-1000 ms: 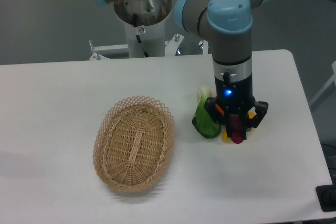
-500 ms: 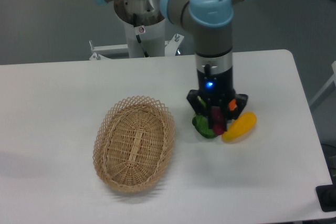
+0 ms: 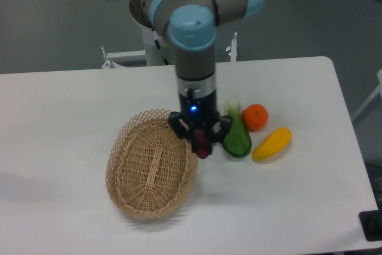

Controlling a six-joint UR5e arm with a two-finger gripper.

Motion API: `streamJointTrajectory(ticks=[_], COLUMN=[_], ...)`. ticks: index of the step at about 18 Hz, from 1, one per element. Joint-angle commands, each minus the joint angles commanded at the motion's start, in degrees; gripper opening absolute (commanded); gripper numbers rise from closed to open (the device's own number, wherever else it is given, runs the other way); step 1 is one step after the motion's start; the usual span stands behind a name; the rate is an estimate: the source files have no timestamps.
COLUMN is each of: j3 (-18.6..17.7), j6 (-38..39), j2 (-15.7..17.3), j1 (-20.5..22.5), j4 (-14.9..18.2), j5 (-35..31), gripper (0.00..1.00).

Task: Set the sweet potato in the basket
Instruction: 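Lift the sweet potato and carry it over the wicker basket, then lower the sweet potato into the basket and open the gripper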

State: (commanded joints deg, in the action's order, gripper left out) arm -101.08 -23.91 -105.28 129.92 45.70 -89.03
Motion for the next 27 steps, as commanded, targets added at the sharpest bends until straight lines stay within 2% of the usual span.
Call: streamJointTrajectory(ticks=[2,4,6,12,22,23,24,26,27], j3=[0.52,0.62,0.79,2.02,2.2,2.29,2.37,2.55,2.64], j6=[-0.51,-1.83,-2.1,-2.28,-6.41,-6.41,-6.32,-6.23,-6.15], j2=[-2.89,-5.36,-7.56,-12.04,-12.84,-12.84,-12.84,-12.84,-12.75], j1=[-2.55,-6.24,-8.79,-11.96,-12.23,-12.23,-12.23,-12.23,-12.23], j4=[-1.13,-4.38,-6.32,-7.12,-7.12,-7.12,-7.12,-7.21,-7.12], j5=[-2.71,-7.45,-9.32,-9.85,-10.38,-10.38,-10.47,-11.25,-11.52], gripper=[0.35,0.35,0.35,0.36,0.37,0.41,0.55,0.94,1.0])
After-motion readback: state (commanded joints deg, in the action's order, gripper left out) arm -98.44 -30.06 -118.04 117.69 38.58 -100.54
